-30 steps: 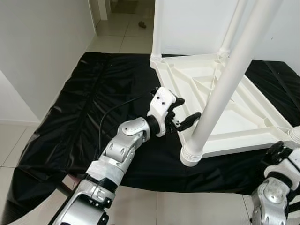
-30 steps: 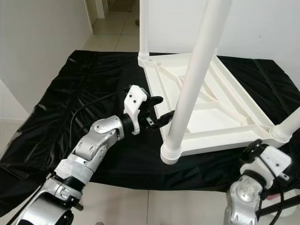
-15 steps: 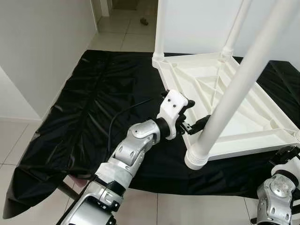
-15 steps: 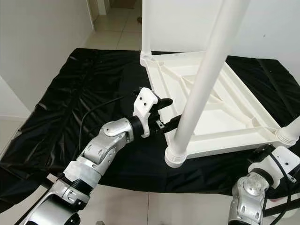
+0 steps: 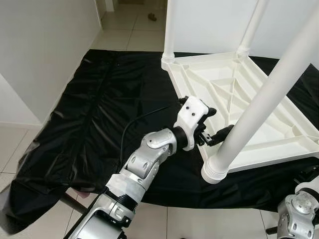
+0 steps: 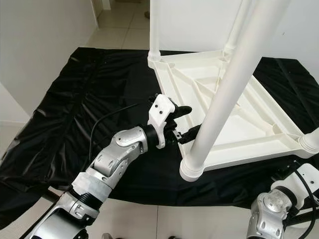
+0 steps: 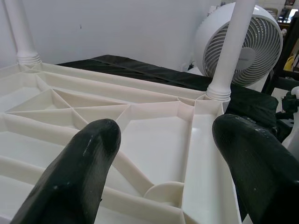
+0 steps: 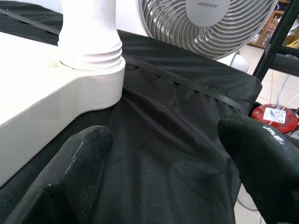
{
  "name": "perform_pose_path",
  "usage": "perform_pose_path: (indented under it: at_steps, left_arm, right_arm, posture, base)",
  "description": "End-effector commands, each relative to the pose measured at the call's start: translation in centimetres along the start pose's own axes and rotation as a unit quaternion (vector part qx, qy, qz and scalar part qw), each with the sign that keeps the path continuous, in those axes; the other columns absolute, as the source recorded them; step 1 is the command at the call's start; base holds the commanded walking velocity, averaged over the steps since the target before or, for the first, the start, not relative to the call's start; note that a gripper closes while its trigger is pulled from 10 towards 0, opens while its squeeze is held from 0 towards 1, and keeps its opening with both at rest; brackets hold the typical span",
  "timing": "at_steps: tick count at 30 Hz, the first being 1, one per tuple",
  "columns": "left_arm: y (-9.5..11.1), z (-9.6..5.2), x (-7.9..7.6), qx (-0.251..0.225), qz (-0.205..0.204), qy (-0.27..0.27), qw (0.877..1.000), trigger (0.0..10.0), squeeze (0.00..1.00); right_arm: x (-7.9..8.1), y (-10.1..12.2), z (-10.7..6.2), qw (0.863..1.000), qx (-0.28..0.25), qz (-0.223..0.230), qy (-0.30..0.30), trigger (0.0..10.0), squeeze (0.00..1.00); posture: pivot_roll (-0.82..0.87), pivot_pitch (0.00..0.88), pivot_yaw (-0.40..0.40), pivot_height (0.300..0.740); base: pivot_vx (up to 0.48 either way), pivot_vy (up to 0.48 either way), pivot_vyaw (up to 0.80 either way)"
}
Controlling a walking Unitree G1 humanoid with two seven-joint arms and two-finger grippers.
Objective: Building children table
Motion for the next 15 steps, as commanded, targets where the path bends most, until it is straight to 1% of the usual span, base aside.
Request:
perform_pose_path:
  at_steps: [1,2,3,5,6,9,11,12,13,15]
  left_arm:
    - [0.4,0.5,-1.7,-0.01,-0.006,-0.048,0.999,10.0,0.0]
    - [0.5,0.5,-1.8,-0.012,-0.007,-0.051,0.999,10.0,0.0]
    - [0.7,0.5,-2.1,-0.015,-0.008,-0.058,0.998,10.0,0.0]
    - [0.7,0.5,-2.1,-0.015,-0.008,-0.058,0.998,10.0,0.0]
    - [0.8,0.5,-2.3,-0.017,-0.01,-0.063,0.998,10.0,0.0]
    - [1.2,0.1,-3.8,-0.028,-0.028,-0.104,0.994,10.0,0.0]
    - [1.2,0.1,-3.8,-0.028,-0.028,-0.104,0.994,10.0,0.0]
    - [1.2,-0.1,-4.6,-0.029,-0.028,-0.127,0.991,10.0,0.0]
    - [1.2,-0.1,-4.6,-0.029,-0.028,-0.127,0.991,10.0,0.0]
    - [1.2,-0.7,-6.0,-0.03,-0.032,-0.171,0.984,10.0,0.0]
  right_arm:
    - [-0.2,-0.9,0.1,1.0,0.018,0.0,-0.001,10.0,0.0]
    - [0.1,-0.9,0.3,1.0,0.018,0.001,0.004,10.0,0.0]
    - [0.8,-1.0,0.7,0.999,0.027,0.009,0.02,10.0,0.0]
    - [0.8,-1.0,0.7,0.999,0.027,0.009,0.02,10.0,0.0]
    - [1.1,-1.1,0.8,0.999,0.03,0.009,0.026,10.0,0.0]
    - [2.6,-1.5,1.4,0.997,0.05,0.008,0.063,10.0,0.0]
    - [2.6,-1.5,1.4,0.997,0.05,0.008,0.063,10.0,0.0]
    - [3.1,-1.6,1.4,0.996,0.053,0.007,0.076,10.0,0.0]
    - [3.1,-1.6,1.4,0.996,0.053,0.007,0.076,10.0,0.0]
    - [4.1,-1.4,1.6,0.994,0.053,0.003,0.097,10.0,0.0]
  posture:
    - [-0.05,0.192,0.035,0.74]
    - [-0.05,0.192,0.035,0.74]
    - [-0.05,0.192,0.034,0.74]
    - [-0.05,0.192,0.034,0.74]
    - [-0.05,0.192,0.034,0.74]
    - [-0.05,0.193,0.032,0.74]
    - [-0.05,0.193,0.032,0.74]
    - [-0.05,0.195,0.028,0.74]
    - [-0.05,0.195,0.028,0.74]
    - [-0.05,0.197,0.025,0.74]
  base:
    - [0.0,0.0,0.0]
    - [0.0,0.0,0.0]
    - [0.0,0.0,0.0]
    - [0.0,0.0,0.0]
    - [0.0,0.0,0.0]
    - [0.0,0.0,0.0]
    - [0.0,0.0,0.0]
    - [0.0,0.0,0.0]
    - [0.0,0.0,0.0]
    - [0.0,0.0,0.0]
Point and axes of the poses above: a point about 5 cm out from each wrist's last joint towards the gripper, its own z axis pointing out of the wrist towards the gripper, its own y axis along the axis of the wrist's last joint, x = y × z, the point moved 6 cm from there along z, pointing out of the wrist towards the gripper, and after that the axes turned 9 degrees about z, right-handed, at the moved point
